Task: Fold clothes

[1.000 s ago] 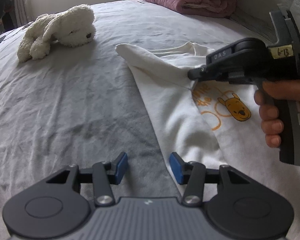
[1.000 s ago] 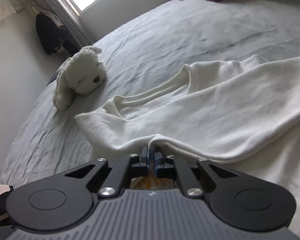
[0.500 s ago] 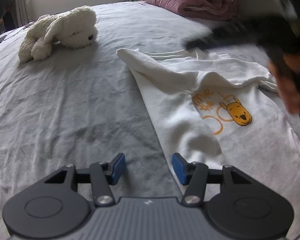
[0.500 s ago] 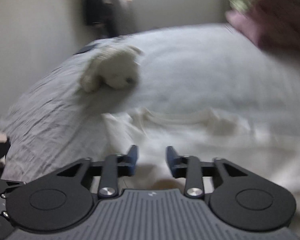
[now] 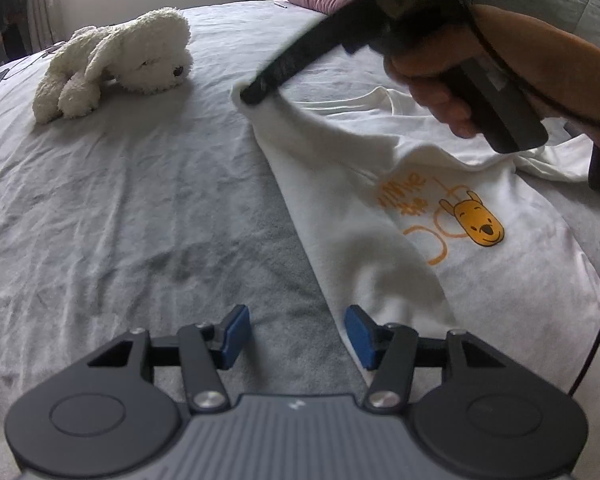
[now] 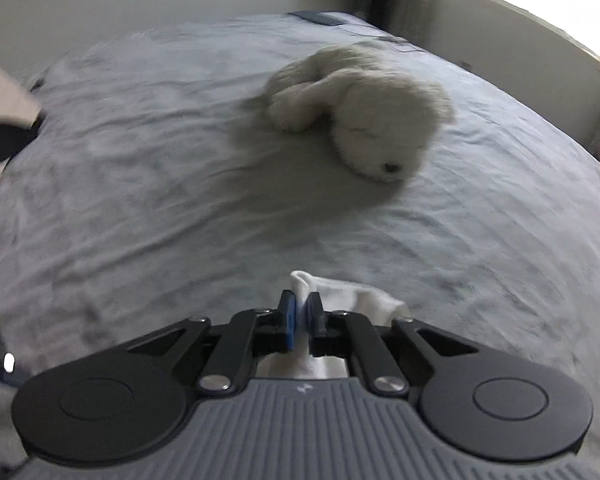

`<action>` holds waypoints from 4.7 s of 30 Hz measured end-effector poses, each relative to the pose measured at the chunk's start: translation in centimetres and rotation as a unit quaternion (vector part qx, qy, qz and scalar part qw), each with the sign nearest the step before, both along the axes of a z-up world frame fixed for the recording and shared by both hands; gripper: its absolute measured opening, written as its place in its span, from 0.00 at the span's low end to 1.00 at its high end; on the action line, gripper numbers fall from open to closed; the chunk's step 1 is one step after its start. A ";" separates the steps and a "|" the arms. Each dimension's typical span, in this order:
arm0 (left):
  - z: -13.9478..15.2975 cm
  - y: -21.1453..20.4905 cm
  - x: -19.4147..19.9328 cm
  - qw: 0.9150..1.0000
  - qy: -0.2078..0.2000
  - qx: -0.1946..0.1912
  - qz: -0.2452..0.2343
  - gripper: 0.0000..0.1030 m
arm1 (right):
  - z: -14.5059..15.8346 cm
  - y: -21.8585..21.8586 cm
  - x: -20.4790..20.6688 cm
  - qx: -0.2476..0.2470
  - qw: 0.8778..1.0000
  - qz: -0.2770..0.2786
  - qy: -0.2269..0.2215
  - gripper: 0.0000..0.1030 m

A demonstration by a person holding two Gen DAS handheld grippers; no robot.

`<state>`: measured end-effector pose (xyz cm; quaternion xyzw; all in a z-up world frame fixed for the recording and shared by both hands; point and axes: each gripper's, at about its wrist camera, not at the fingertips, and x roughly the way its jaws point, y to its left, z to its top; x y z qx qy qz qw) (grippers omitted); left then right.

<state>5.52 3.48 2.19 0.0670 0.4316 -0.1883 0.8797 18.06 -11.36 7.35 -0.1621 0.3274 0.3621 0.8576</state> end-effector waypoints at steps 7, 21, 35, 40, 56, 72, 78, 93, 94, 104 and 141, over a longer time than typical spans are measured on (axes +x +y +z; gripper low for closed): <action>-0.1 0.0 0.0 1.000 0.005 0.001 -0.003 0.54 | -3.2 -3.4 3.8 0.092 0.983 -0.133 0.088 0.05; 0.5 1.4 0.3 1.000 0.014 -0.016 0.009 0.54 | -1.2 -3.9 2.2 0.082 0.989 -0.122 0.011 0.16; 1.8 2.0 0.6 0.998 -0.015 -0.043 0.044 0.53 | -0.9 -25.3 -5.5 0.069 0.930 -0.361 0.029 0.42; 1.9 1.1 0.5 0.997 -0.032 -0.051 0.050 0.53 | -0.9 -31.7 -7.3 0.103 0.900 -0.421 0.047 0.42; 0.3 -0.2 0.8 0.999 -0.033 -0.006 0.039 0.53 | 0.9 -31.8 -9.5 0.050 0.893 -0.447 -0.030 0.02; 0.4 0.2 0.9 0.999 -0.029 -0.003 0.040 0.56 | -3.0 -32.3 -10.2 0.037 0.878 -0.478 -0.006 0.02; 0.4 0.3 1.1 0.999 -0.028 -0.004 0.042 0.56 | -2.0 -31.9 -10.7 0.041 0.879 -0.474 -0.038 0.02; 1.3 -0.3 0.4 0.999 -0.037 -0.027 0.003 0.55 | 0.8 -23.8 -15.2 0.110 0.940 -0.322 0.030 0.39; 1.1 -0.6 0.3 0.999 -0.035 -0.021 -0.001 0.54 | 0.7 -22.0 -16.3 0.125 0.950 -0.282 0.054 0.39; 0.5 -0.2 0.6 1.000 -0.025 -0.003 -0.005 0.55 | -4.1 -9.3 -25.0 0.131 0.965 -0.109 0.198 0.39; 0.7 -0.6 0.5 0.999 -0.029 0.022 -0.013 0.56 | -4.9 -9.9 -27.8 0.198 0.940 -0.185 0.206 0.07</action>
